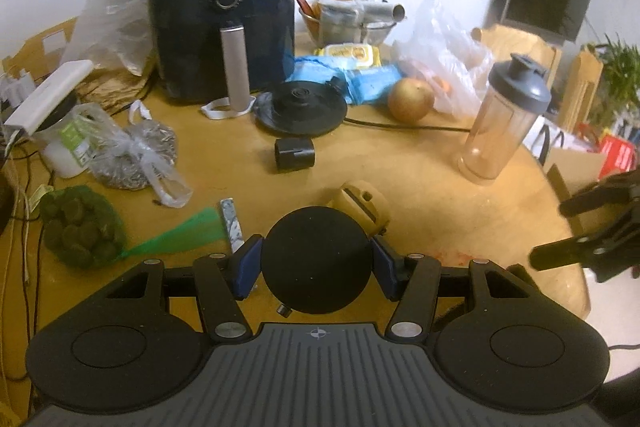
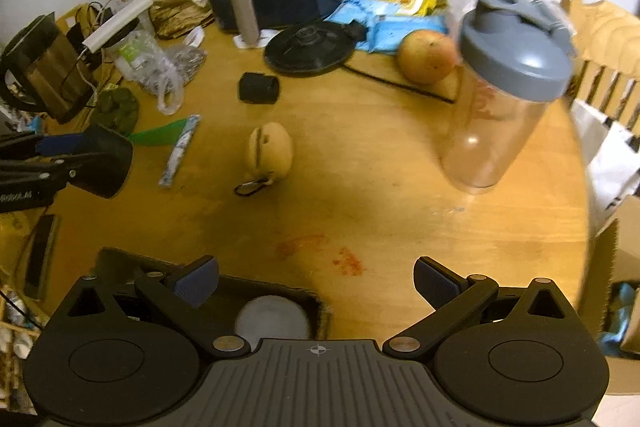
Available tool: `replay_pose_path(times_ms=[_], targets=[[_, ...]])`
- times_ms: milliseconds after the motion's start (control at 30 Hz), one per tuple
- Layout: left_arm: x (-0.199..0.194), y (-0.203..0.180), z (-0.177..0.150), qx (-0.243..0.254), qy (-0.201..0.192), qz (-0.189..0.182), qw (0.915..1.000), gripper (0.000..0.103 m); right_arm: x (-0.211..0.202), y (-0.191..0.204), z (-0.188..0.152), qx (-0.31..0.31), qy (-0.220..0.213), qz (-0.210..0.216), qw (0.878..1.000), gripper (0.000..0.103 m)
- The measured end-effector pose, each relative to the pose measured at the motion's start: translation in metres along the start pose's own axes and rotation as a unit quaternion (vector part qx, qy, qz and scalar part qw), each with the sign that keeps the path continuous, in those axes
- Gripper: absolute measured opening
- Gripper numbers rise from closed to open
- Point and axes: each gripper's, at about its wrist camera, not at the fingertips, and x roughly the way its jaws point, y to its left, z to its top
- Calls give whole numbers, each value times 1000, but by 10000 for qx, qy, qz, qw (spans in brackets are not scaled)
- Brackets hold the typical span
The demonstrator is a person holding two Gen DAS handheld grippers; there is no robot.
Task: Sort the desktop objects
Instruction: 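Grasp the yellow piggy bank with the right gripper while left holds the black puck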
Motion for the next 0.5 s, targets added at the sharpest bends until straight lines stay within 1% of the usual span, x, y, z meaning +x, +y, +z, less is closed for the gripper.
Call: replay_pose_path(times_ms=[133,333,400,500], targets=[[-10,2,-6,-155,-29,34,9999,56,3,13,9,-137,23,127,9998,103],[-21,7,-18,-430,-22,155,9990,56,12,31,26,-414,140,121,9990,103],[-23,8,-21,-509,-70,162,9985,56,17,34,32,-505,201,197,9983,103],[-28,12,-28,-694,-78,184,9974,56,23,40,42,-710,183,325,9968,103]])
